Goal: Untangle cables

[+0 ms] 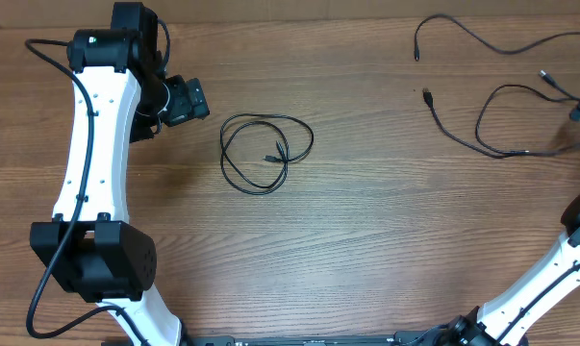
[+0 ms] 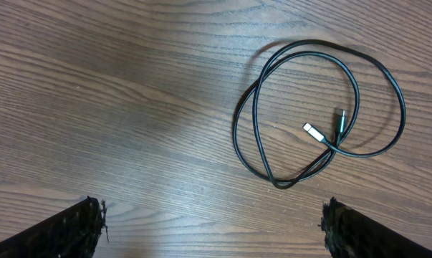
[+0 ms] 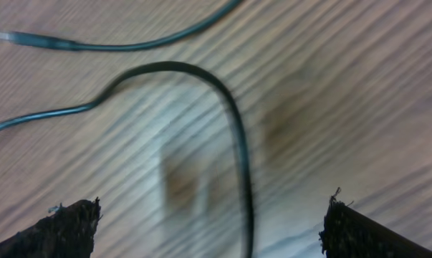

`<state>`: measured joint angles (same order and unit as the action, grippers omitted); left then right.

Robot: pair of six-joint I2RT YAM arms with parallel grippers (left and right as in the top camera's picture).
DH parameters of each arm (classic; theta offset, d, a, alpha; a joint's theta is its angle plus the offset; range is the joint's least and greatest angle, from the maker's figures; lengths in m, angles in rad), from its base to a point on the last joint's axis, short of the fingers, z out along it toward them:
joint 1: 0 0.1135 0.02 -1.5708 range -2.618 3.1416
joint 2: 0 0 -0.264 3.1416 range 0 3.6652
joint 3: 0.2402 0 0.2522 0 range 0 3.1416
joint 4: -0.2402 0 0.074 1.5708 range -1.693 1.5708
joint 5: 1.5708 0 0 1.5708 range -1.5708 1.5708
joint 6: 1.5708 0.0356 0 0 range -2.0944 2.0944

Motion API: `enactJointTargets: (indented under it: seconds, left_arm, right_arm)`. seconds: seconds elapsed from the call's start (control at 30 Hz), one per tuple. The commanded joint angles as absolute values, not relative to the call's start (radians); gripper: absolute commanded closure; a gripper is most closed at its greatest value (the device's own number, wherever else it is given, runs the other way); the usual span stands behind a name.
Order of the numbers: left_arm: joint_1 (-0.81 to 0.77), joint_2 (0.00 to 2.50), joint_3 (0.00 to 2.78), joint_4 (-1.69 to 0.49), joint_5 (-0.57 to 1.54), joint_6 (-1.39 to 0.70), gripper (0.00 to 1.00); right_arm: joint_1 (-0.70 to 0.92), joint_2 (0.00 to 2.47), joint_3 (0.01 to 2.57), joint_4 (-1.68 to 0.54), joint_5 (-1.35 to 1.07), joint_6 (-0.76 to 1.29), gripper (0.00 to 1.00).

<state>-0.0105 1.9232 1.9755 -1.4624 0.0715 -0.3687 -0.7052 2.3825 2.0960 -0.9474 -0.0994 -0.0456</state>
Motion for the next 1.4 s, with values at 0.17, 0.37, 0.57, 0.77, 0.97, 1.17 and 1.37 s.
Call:
enactJointTargets:
  seconds: [0.17, 0.37, 0.57, 0.77, 0.97, 1.17, 1.37]
  left_arm:
    - [-0.008, 1.924, 1.982, -1.461, 0.075, -0.389, 0.0]
    - [-0.006, 1.924, 1.982, -1.461, 0.075, -0.389, 0.0]
    - [-0.007, 1.924, 1.982, -1.461, 0.075, -0.389, 0.0]
    - [-0.007, 1.924, 1.982, -1.461, 0.075, -0.389, 0.0]
    - [-0.007, 1.924, 1.982, -1.461, 0.075, -0.389, 0.01]
    - [-0.007, 1.924, 1.982, -1.461, 0.075, -0.389, 0.0]
    - [-0.007, 1.924, 1.982, -1.461, 0.075, -0.389, 0.0]
  right_arm:
    - [-0.701, 2.381, 2.127, -0.898, -0.713, 0.002, 0.0]
    - [-0.701, 2.329, 2.143, -0.896, -0.641, 0.014, 0.0]
    - [-0.701, 2.237, 2.143, -0.903, -0.177, 0.221, 0.0]
    - [-0.7, 2.178, 2.143, -0.886, -0.371, 0.24, 0.0]
    - [-0.644, 2.179, 2.13, -0.971, -0.653, 0.226, 0.0]
    - [-0.473, 2.18, 2.072, -1.084, -0.599, 0.083, 0.0]
    - [-0.233, 2.189, 1.965, -1.048, -0.233, -0.01, 0.0]
